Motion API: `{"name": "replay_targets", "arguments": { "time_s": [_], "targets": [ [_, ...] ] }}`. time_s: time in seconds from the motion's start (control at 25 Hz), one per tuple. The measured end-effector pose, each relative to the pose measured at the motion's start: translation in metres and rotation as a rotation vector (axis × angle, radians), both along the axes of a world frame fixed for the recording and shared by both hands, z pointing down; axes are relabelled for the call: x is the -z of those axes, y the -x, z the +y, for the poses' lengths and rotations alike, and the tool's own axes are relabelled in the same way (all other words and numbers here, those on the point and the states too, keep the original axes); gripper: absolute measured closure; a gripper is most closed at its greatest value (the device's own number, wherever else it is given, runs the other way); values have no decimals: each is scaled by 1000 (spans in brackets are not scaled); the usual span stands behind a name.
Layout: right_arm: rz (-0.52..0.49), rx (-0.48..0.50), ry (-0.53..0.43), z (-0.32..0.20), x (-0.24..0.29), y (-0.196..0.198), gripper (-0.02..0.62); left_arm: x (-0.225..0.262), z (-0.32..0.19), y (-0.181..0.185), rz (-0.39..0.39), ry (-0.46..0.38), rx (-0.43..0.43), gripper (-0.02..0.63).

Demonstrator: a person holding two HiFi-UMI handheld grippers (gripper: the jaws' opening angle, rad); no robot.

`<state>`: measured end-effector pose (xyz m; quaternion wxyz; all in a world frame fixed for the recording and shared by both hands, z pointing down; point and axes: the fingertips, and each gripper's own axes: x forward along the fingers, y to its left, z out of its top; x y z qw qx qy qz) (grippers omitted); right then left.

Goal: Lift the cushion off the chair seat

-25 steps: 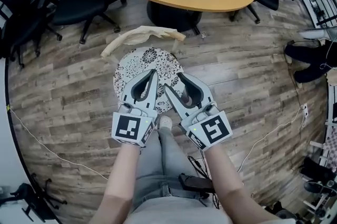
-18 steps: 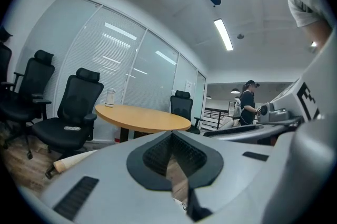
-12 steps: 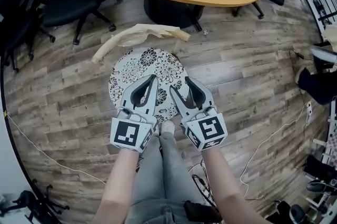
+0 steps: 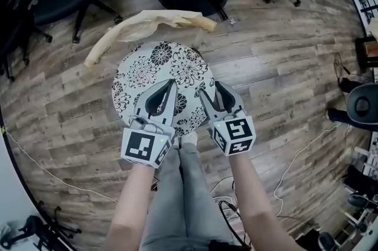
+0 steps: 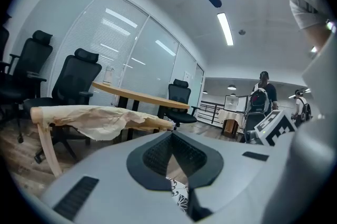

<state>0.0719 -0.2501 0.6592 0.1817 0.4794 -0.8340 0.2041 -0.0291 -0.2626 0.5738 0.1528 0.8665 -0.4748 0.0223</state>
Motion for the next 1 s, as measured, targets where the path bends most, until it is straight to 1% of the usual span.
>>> {"name": "replay_targets", "arguments": {
  "time_s": [0.2, 0.36, 0.68, 0.84, 1.0],
  "targets": [
    [33, -8, 69, -3, -47, -8, 382, -26, -1, -3, 0, 23, -9, 604],
    [71, -46, 130, -6, -86, -21, 379, -44, -1, -7, -6, 38, -12, 604],
    [100, -86, 309, -2, -159, -45, 376, -66, -1, -11, -4, 55, -16, 604],
    [121, -62, 375, -2, -186, -47, 374, -76, -1, -8, -3, 69, -9, 604],
    [150, -23, 389, -5, -201, -45, 374, -85, -2, -4, -3, 79, 3, 604]
  ]
}}
